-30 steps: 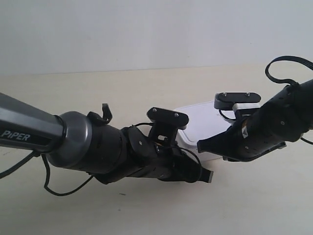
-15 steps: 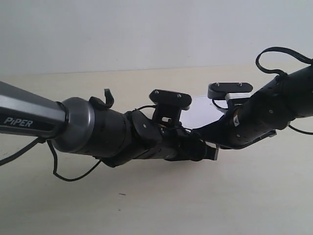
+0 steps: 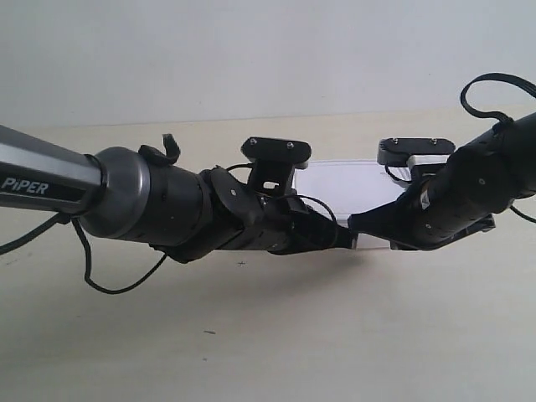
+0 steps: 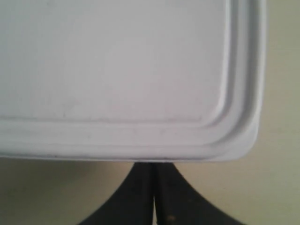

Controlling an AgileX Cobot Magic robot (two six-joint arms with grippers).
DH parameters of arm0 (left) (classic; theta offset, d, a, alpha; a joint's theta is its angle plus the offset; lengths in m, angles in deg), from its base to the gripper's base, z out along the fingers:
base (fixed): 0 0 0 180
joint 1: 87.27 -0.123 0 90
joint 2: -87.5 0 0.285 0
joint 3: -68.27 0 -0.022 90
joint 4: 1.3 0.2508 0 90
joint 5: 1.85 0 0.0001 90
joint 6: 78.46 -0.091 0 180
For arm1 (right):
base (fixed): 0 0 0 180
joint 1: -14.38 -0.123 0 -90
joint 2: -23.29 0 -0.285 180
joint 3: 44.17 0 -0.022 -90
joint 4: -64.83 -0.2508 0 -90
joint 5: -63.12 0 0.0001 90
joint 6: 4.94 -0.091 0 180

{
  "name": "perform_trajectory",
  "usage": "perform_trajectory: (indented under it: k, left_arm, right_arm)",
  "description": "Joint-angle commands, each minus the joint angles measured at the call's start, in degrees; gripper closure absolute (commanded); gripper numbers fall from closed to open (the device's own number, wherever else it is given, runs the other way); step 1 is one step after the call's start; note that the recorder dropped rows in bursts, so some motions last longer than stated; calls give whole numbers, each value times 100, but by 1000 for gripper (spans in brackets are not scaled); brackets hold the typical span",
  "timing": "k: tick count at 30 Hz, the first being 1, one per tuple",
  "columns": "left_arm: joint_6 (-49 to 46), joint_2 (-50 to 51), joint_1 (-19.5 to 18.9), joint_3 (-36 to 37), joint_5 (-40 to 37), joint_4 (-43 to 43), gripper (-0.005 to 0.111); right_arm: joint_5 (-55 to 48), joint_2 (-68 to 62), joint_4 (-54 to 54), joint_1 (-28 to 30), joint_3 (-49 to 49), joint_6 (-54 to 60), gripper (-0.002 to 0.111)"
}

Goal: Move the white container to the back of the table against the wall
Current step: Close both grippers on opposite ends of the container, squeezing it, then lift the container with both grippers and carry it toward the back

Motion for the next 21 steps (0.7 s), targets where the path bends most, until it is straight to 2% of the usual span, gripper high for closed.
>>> perform_trajectory:
  k: [1,16,21]
  left_arm:
    - [-28,-14,-15,-31,189,30,107]
    - [-52,-14,-29,-31,542,102,107]
    - [-91,199,-242,-297,316,130,107]
  right_arm:
    - [150,-3,55,32,-103,86,108]
    - [280,-193,55,32,-427,85,108]
    - [296,-497,55,32,-696,100,108]
